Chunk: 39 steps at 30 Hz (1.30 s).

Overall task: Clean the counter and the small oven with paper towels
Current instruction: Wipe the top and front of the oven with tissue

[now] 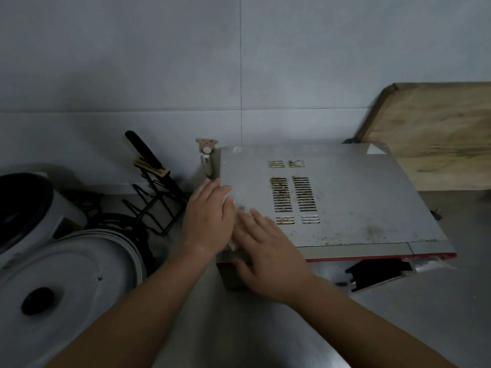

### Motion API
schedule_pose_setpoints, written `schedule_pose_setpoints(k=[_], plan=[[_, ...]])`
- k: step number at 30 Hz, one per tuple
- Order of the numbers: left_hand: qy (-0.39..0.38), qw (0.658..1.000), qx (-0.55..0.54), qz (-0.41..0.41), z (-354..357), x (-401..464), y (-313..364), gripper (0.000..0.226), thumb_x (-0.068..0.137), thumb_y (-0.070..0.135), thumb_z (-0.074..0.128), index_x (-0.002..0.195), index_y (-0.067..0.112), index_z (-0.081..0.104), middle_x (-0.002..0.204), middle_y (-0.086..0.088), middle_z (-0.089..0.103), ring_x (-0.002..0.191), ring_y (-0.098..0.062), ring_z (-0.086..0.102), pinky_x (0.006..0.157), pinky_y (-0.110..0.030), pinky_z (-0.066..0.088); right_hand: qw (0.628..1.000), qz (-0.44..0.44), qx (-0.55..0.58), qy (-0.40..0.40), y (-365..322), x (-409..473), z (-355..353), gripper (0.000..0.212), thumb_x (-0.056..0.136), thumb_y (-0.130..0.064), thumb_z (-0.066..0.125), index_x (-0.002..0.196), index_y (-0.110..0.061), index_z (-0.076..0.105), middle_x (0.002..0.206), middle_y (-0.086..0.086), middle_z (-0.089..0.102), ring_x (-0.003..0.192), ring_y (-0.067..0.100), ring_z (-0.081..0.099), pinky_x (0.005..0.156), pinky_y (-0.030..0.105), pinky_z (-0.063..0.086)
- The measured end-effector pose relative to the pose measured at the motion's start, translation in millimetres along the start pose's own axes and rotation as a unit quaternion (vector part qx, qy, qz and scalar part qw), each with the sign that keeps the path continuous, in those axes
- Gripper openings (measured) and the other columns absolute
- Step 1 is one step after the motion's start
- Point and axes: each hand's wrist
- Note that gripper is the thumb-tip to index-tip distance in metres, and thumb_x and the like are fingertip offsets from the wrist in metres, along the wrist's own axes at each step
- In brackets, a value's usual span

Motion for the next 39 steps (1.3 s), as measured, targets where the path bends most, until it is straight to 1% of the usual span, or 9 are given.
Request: schedule_pose_setpoints(k=[3,9,17,20,22,25,32,37,39], plan=[[0.044,0.999,-0.024,-0.009,-2,-7,-5,0.049,0.099,0.034,0.034,0.129,0.011,0.065,0.142,-0.008,0.057,0.139,-0.024,0.042,0.119,-0.035,0.026,1.0,-0.001,-0.013,-0.022,-17,11,9,0.07,0.096,-0.051,0.032,0.158,-0.021,0.016,0.165,0.004,0.008,0.152,0.022,0.004,0.123,0.037,0.002],[0.122,0.978,-0.068,-0.156,-8,-24,-47,0.042,0.102,0.029,0.041,0.136,0.011,0.058,0.143,-0.011,0.055,0.135,-0.027,0.046,0.114,-0.044,0.036,0.996,0.02,-0.042,-0.082,-13,47,13,0.065,0.101,-0.05,0.024,0.157,-0.019,0.014,0.165,0.009,0.008,0.151,0.027,0.01,0.122,0.04,0.009],[-0.107,0.964,0.165,-0.179,54,-124,-134,0.077,0.092,0.055,0.009,0.155,0.018,0.034,0.163,-0.014,0.026,0.152,-0.032,0.017,0.121,-0.051,0.014,0.991,0.055,-0.074,-0.098,22,117,-2,0.06,0.103,-0.046,0.022,0.156,-0.018,0.018,0.164,0.009,0.012,0.15,0.026,0.016,0.122,0.041,0.017],[-0.171,0.948,0.189,-0.193,76,-154,-158,0.073,0.093,0.056,0.016,0.156,0.022,0.03,0.163,-0.014,0.025,0.152,-0.033,0.017,0.12,-0.056,0.018,0.989,0.081,-0.081,-0.091,28,138,1,0.063,0.103,-0.048,0.025,0.157,-0.016,0.016,0.164,0.009,0.013,0.149,0.028,0.017,0.12,0.04,0.017],[-0.191,0.944,0.19,-0.189,90,-163,-164,0.069,0.094,0.052,0.024,0.156,0.022,0.032,0.164,-0.014,0.021,0.151,-0.034,0.018,0.12,-0.054,0.013,0.988,0.102,-0.072,-0.086,34,153,0,0.062,0.103,-0.047,0.027,0.156,-0.016,0.019,0.163,0.01,0.015,0.148,0.03,0.02,0.118,0.041,0.02],[-0.205,0.947,0.195,-0.151,109,-170,-169,0.067,0.099,0.049,0.026,0.16,0.026,0.015,0.166,-0.009,-0.005,0.151,-0.028,-0.013,0.116,-0.042,-0.015,0.985,0.118,-0.083,-0.094,43,172,1,0.064,0.099,-0.051,0.02,0.15,-0.015,0.031,0.159,0.012,0.022,0.145,0.033,0.024,0.115,0.048,0.029],[-0.26,0.93,0.165,-0.201,143,-181,-211,0.07,0.1,0.06,0.019,0.156,0.038,-0.017,0.162,-0.002,-0.031,0.145,-0.024,-0.036,0.12,-0.053,-0.011,0.989,0.096,-0.079,-0.073,16,118,7,0.065,0.101,-0.053,0.023,0.156,-0.02,0.021,0.164,0.01,0.011,0.15,0.025,0.014,0.12,0.036,0.013],[-0.205,0.942,0.177,-0.2,161,-185,-218,0.071,0.097,0.06,0.031,0.16,0.034,0.011,0.169,-0.008,0.001,0.154,-0.032,-0.007,0.119,-0.06,0.003,0.989,0.055,-0.089,-0.108,-18,25,11,0.071,0.096,-0.064,0.015,0.157,-0.029,0.016,0.165,-0.004,0.004,0.149,0.012,0.003,0.12,0.029,0.009],[-0.19,0.942,0.192,-0.199,166,-186,-220,0.068,0.097,0.059,0.028,0.159,0.033,0.019,0.168,-0.009,0.01,0.154,-0.034,0.0,0.118,-0.063,0.011,0.988,0.042,-0.089,-0.12,-19,5,15,0.069,0.098,-0.064,0.018,0.156,-0.026,0.025,0.164,-0.003,0.014,0.15,0.017,0.015,0.12,0.033,0.019]])
Point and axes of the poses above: each hand's wrist, its own x-axis towards the middle knuckle, its own z-axis out of the palm, y = z × x
